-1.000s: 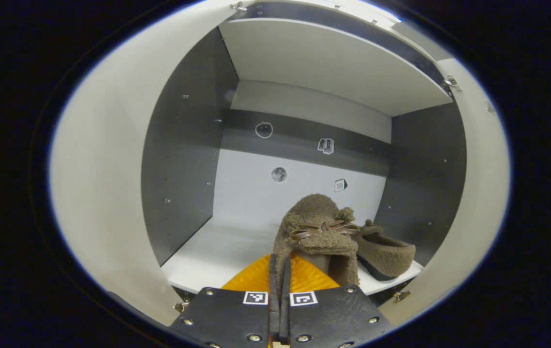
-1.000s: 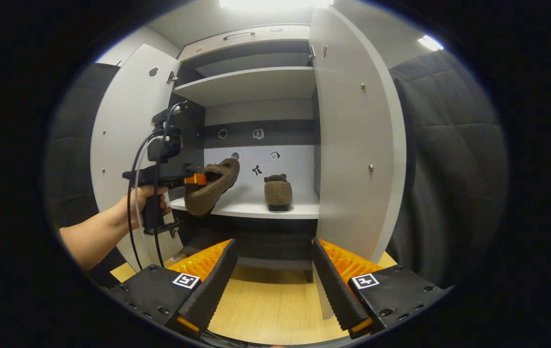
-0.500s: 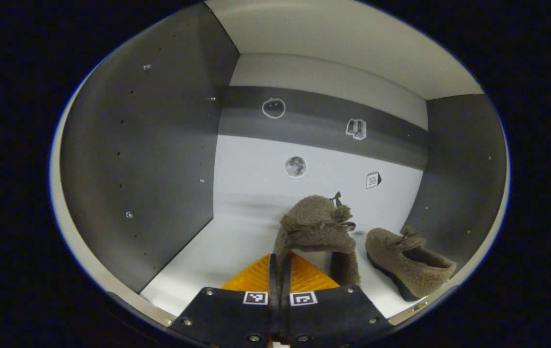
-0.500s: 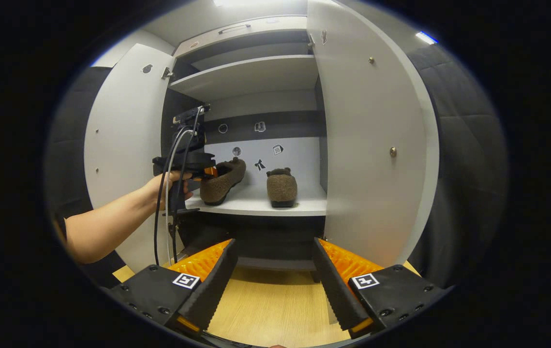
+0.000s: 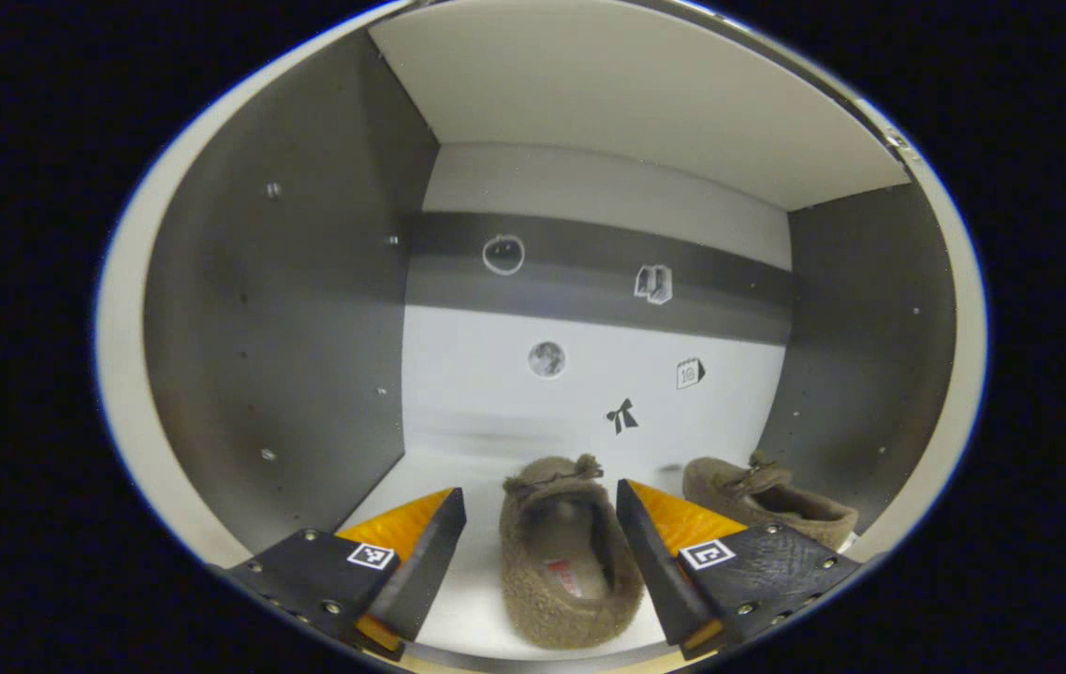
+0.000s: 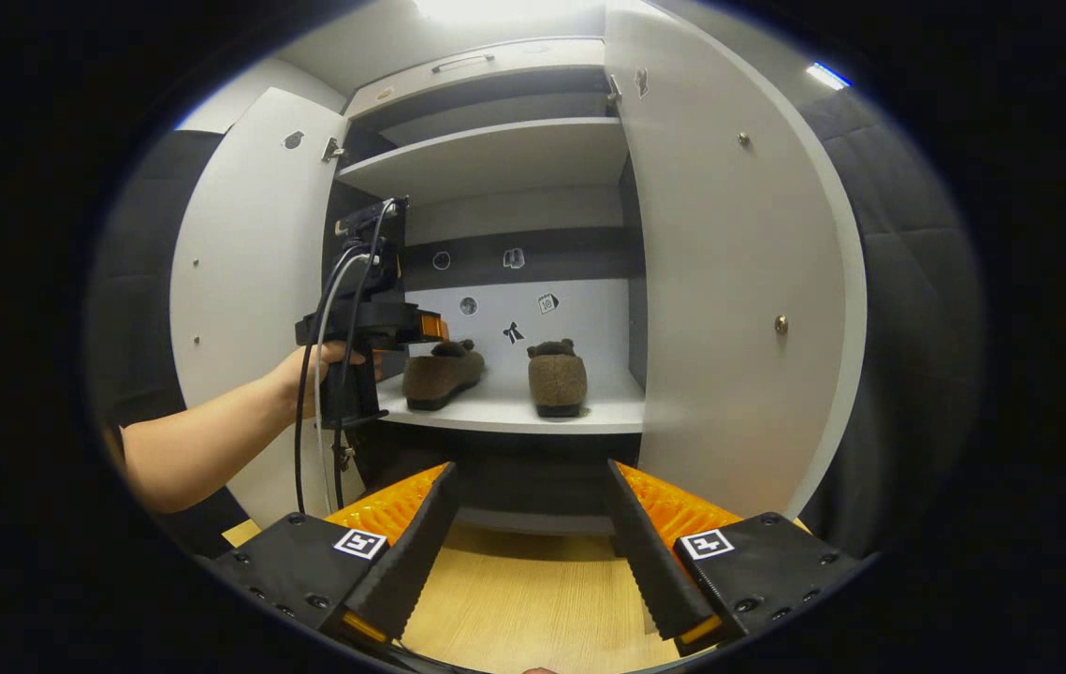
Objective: Grab one shoe with the right hand and put it into the shoe cabinet, grab the other shoe with the left hand and put it into the shoe cabinet; then close the right door with the right hand and the left door with the left hand.
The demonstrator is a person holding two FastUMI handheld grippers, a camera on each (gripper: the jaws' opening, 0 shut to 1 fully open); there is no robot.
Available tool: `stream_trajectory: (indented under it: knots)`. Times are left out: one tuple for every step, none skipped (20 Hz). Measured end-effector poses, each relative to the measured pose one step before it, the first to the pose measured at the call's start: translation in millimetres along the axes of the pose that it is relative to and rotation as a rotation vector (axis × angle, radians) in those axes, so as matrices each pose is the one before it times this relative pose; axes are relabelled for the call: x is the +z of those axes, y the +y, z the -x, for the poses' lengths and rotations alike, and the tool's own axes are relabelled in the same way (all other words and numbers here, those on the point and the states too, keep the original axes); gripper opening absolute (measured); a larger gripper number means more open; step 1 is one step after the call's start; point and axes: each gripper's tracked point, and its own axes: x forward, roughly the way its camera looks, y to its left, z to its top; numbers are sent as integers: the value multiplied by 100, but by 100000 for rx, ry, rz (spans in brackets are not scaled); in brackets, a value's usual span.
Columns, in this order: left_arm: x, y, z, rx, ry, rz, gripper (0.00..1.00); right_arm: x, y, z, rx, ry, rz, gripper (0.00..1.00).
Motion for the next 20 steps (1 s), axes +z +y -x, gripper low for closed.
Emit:
stream_trajectory:
  knots:
    - [734, -173, 1432, -352, -2111, -1880, 99, 327, 192, 402, 237, -992, 226, 97]
    - [688, -197, 1674, -322, -1978, -1341, 94, 471, 246, 529, 354, -1152, 122, 98]
    - [692, -142, 1598, -369, -2176, -277, 99, 360, 97, 550, -130, -798, -2, 98]
    - [557, -227, 1597, -597, -1903, 333, 99, 250, 93, 503, -184, -424, -92, 98]
    - [496, -82, 1656, -516, -1169, 70, 99, 218, 90, 575, -253, -486, -120, 98]
    - [407, 147, 1695, -190, -1043, -356, 99, 191, 32, 509, -339, -413, -164, 98]
    - [271, 121, 1502, 33, -585, -562, 99, 248, 20, 597, -290, -585, -48, 98]
    - [135, -47, 1190, -83, -533, -340, 99, 355, -43, 672, -548, -991, 308, 98]
    - [208, 104, 1297, -137, -700, 93, 99, 263, -114, 561, -523, -811, 624, 98]
    - [265, 29, 1353, -489, -792, 404, 99, 361, -106, 547, -622, -917, 813, 99]
    - [83, 39, 1416, -536, -692, 251, 99, 322, -110, 607, -444, -969, 959, 99]
    - [153, -39, 1277, -373, -523, -134, 99, 362, -161, 528, -618, -811, 860, 98]
    - [-9, 8, 1232, -408, -548, -433, 99, 327, -132, 556, -386, -796, 502, 98]
    - [-2, 145, 1319, 60, -6, -571, 99, 378, -17, 552, 5, -669, 209, 99]
    - [48, 102, 1276, -61, -321, -346, 99, 279, -42, 380, -68, -631, 139, 98]
    - [45, 58, 1516, -183, 16, 212, 99, 296, -1, 479, 136, -474, 280, 98]
    - [-36, 47, 1225, -167, 76, 378, 95, 188, -73, 426, -85, -450, 350, 98]
    - [-250, 35, 1231, -156, -9, 223, 92, 93, -95, 374, -32, -261, 233, 98]
    - [-24, 117, 1123, 152, -31, -127, 89, 90, -75, 325, -3, -118, -147, 98]
    - [43, 163, 1322, -28, -371, -402, 94, 80, -158, 358, -139, -38, -615, 97]
